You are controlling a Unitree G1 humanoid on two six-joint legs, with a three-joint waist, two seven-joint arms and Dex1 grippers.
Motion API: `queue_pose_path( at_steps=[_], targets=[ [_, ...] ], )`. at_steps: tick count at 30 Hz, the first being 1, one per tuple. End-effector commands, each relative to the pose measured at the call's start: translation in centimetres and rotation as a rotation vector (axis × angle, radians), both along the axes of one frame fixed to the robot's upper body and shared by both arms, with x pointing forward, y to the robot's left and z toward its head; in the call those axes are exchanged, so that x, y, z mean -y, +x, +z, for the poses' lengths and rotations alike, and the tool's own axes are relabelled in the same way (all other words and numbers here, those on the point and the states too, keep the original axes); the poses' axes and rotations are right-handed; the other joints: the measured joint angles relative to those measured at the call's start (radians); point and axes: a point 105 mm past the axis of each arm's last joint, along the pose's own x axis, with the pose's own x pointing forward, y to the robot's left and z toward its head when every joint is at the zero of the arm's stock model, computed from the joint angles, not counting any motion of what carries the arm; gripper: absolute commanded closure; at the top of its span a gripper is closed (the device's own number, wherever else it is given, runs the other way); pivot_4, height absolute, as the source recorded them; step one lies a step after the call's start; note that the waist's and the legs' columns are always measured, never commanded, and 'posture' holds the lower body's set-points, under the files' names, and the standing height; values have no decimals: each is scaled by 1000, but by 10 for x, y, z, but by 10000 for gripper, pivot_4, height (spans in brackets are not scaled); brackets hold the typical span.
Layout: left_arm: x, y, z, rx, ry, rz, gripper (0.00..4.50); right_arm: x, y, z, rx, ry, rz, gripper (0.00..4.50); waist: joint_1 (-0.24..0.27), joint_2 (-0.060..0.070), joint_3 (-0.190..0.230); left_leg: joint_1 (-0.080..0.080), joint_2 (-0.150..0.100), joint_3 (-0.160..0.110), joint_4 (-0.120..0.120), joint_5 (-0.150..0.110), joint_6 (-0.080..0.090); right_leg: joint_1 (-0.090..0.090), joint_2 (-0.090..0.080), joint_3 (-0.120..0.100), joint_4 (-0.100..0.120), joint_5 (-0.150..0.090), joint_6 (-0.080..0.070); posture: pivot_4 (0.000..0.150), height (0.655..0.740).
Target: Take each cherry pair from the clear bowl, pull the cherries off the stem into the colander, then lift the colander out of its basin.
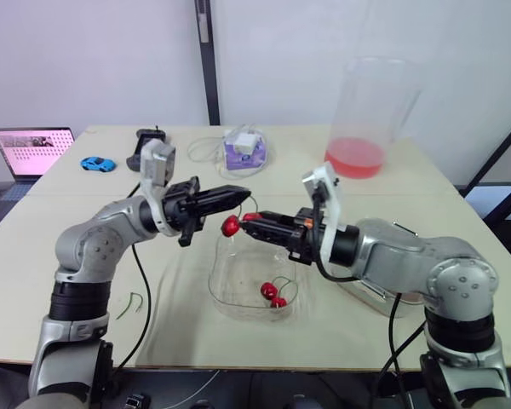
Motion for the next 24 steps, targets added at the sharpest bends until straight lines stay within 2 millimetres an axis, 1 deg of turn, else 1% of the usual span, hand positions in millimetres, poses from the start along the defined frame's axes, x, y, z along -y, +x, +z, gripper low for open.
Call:
queue_pose_path(
  at_steps=[1, 5, 11, 14, 19, 22, 23, 24],
  targets=[
    [-1, -6, 7, 45, -9, 1, 45000, 1, -4, 6, 16, 19, 17, 33586, 0, 0, 0, 0, 0, 0, 0, 0, 0, 0, 0, 0, 0, 0, 0, 1500, 7332],
    [-1, -6, 7, 45, -8, 0, 45000, 2, -6, 1, 13, -22, 34, 33586, 0, 0, 0, 0, 0, 0, 0, 0, 0, 0, 0, 0, 0, 0, 0, 1500, 7332],
    [-1, -7, 7, 47, -7, -5, 45000, 4, -13, -19, 18, -173, 81, 33586, 1, 0, 0, 0, 0, 0, 0, 0, 0, 0, 0, 0, -1, 0, 0, 1500, 7332],
    [1, -8, 8, 51, -10, -10, 45000, 5, -16, -26, 11, -214, 99, 33586, 0, 0, 0, 0, 0, 0, 0, 0, 0, 0, 0, 0, -1, 0, 0, 1500, 7332],
    [1, -7, 9, 55, -12, -11, 45000, 9, -16, -29, 12, -224, 98, 33586, 2, 0, 0, 0, 0, 0, 0, 0, 0, 0, 0, 0, -1, 0, 0, 1500, 7332],
    [0, -7, 8, 54, -10, -9, 45000, 30, -11, -15, 31, -216, 52, 33586, 2, 0, 0, 0, 0, 0, 0, 0, 0, 0, 0, 0, -1, 0, 0, 1500, 7332],
    [0, -6, 7, 54, -9, -7, 45000, 41, -7, -11, 46, -233, 12, 33586, 3, 0, 0, -1, 0, 0, 0, 0, 0, 0, 0, 0, -1, 0, 0, 1500, 7332],
    [-1, -6, 7, 54, -9, -5, 45000, 48, -4, -8, 56, -247, -14, 33586, 4, 0, 0, -1, 0, 0, 0, 0, 0, 0, 0, 0, -2, 0, 0, 1500, 7332]
  ],
)
